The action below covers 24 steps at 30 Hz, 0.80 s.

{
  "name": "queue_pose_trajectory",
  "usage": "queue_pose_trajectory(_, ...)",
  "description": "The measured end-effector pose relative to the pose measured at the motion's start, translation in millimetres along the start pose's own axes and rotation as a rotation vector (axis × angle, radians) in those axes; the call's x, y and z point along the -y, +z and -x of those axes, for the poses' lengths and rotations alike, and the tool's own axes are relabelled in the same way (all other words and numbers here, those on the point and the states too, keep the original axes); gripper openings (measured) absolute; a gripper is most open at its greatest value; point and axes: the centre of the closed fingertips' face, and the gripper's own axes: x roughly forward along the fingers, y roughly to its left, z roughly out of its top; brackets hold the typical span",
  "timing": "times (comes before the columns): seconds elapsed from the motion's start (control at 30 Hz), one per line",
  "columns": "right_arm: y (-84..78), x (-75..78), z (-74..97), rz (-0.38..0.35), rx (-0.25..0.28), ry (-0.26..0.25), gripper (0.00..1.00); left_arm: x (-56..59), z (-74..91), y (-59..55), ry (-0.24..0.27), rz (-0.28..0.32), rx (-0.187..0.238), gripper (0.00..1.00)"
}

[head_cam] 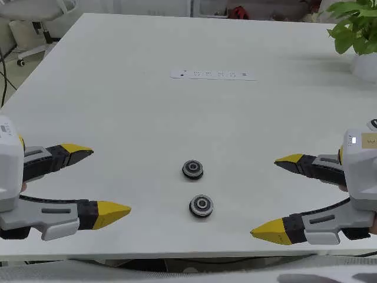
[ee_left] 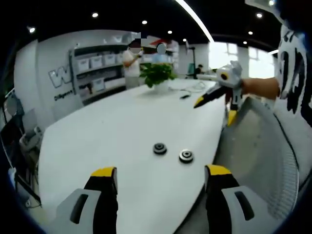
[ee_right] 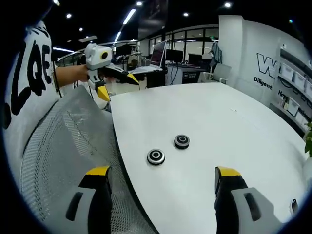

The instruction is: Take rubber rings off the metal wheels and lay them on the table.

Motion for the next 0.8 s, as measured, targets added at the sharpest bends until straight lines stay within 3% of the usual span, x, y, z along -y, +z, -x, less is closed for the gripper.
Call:
queue_pose_trajectory(0.37,2.3,5.2,4.0,0.000,0.012,-0.023,0.84,-5.4,4.2,3.6,0.015,-0.007,0.009,0.74)
queue_pose_trajectory(0.8,7.8,7.0,7.3,0.008,0.024,-0.032,0.84,-3.3,6.6,5.7,0.019,-0.014,0.014,0.74)
